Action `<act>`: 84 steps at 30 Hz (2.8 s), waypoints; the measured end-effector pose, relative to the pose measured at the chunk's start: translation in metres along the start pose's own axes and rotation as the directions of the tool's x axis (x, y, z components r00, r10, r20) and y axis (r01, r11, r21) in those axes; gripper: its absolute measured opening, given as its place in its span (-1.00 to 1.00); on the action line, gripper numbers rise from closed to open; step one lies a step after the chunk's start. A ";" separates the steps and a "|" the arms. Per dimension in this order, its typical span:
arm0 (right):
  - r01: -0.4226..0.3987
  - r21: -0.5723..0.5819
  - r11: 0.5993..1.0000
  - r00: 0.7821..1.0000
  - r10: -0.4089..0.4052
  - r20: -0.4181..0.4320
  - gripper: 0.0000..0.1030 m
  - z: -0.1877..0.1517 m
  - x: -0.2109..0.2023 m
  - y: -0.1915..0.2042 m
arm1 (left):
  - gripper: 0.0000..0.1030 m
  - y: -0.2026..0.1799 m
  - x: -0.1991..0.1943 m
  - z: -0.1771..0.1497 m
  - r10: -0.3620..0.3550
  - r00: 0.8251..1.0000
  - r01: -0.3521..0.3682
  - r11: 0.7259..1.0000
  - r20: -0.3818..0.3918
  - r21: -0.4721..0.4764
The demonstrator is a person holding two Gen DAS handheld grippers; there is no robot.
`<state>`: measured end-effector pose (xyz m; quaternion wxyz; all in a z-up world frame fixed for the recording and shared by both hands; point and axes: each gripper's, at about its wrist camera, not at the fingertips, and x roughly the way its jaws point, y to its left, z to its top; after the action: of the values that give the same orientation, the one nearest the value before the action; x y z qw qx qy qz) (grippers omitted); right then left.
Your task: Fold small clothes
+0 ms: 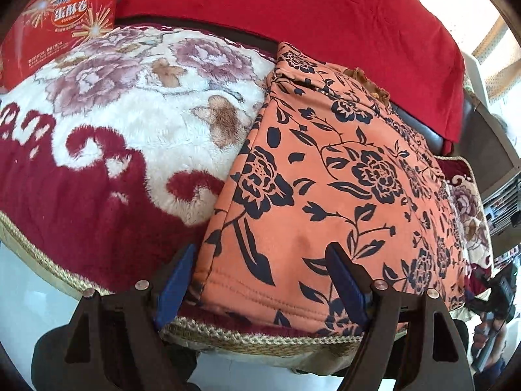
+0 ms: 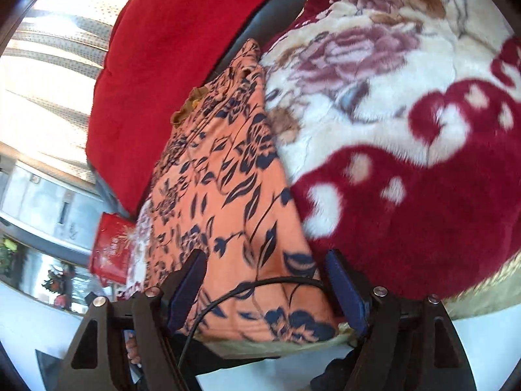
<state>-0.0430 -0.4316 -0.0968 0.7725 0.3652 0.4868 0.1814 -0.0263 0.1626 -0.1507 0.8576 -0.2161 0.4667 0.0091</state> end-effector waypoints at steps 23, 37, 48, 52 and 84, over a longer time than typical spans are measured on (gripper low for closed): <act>0.445 -0.408 0.797 0.780 -0.121 0.614 0.86 -0.069 -0.132 0.148 | 0.58 -0.018 -0.055 0.000 -0.001 0.972 -0.010 0.999 0.233 0.045; 0.132 -0.064 0.989 0.991 -0.130 0.030 0.13 -0.017 -0.006 0.005 | 0.58 0.000 -0.009 -0.009 0.060 0.994 -0.060 0.998 0.093 -0.005; 0.080 -0.059 0.995 0.997 -0.081 -0.008 -0.24 -0.017 0.002 0.007 | -0.61 0.006 0.006 -0.012 0.177 0.984 -0.178 0.984 0.016 0.025; 0.066 -0.037 0.997 0.997 -0.068 -0.037 -0.31 -0.015 0.006 0.003 | -0.84 0.010 -0.008 -0.005 0.098 0.995 -0.098 0.995 0.019 -0.017; -0.186 0.152 0.971 0.982 0.183 0.039 -0.85 -0.004 -0.018 -0.001 | -0.84 0.000 -0.031 0.017 0.048 0.991 -0.044 0.998 0.125 -0.037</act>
<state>-0.0554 -0.4424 -0.0876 0.7276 0.4699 0.4537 0.2095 -0.0306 0.1745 -0.1175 0.8811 -0.2188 0.4162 0.0506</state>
